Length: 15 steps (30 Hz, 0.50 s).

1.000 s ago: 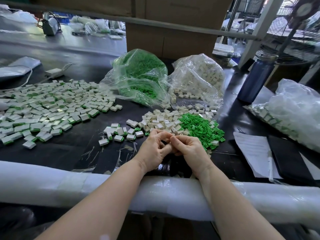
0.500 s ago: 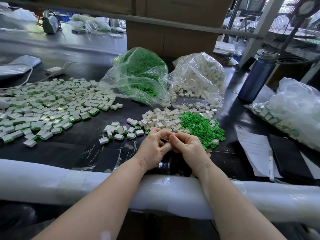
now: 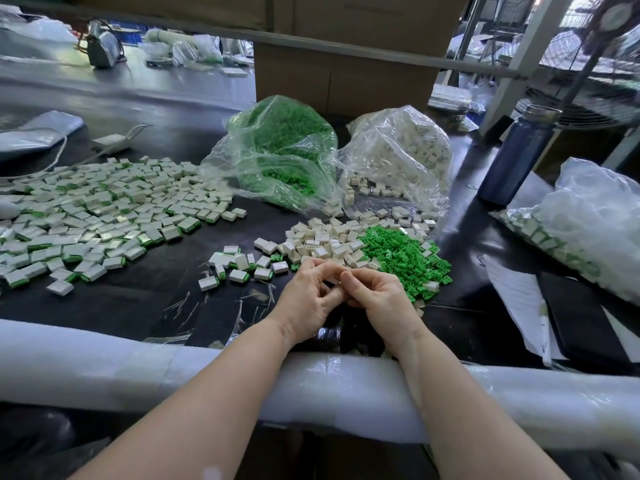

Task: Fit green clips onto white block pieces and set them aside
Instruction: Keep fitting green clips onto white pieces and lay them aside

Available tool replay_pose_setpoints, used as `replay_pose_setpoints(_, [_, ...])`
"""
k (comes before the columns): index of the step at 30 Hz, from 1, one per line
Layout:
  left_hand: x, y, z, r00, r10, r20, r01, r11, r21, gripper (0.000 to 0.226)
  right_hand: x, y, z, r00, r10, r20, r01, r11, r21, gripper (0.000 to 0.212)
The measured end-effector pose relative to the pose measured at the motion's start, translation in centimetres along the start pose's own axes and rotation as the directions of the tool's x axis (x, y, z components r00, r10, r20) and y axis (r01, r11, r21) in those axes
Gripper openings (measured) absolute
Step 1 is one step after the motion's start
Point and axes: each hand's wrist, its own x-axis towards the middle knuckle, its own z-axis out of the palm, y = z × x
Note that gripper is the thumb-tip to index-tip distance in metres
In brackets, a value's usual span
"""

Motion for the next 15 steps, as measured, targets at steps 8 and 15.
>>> replay_pose_setpoints(8, [-0.39, 0.41, -0.11, 1.000, 0.011, 0.023, -0.011, 1.000, 0.012, 0.022, -0.08, -0.20, 0.03, 0.999, 0.037, -0.014, -0.036, 0.997, 0.065, 0.021])
replay_pose_setpoints(15, [-0.35, 0.48, 0.07, 0.999, 0.025, 0.029, -0.027, 0.994, 0.101, 0.019, -0.08, -0.26, 0.17, 0.996, 0.081, -0.046, -0.079, 0.995, 0.058, 0.022])
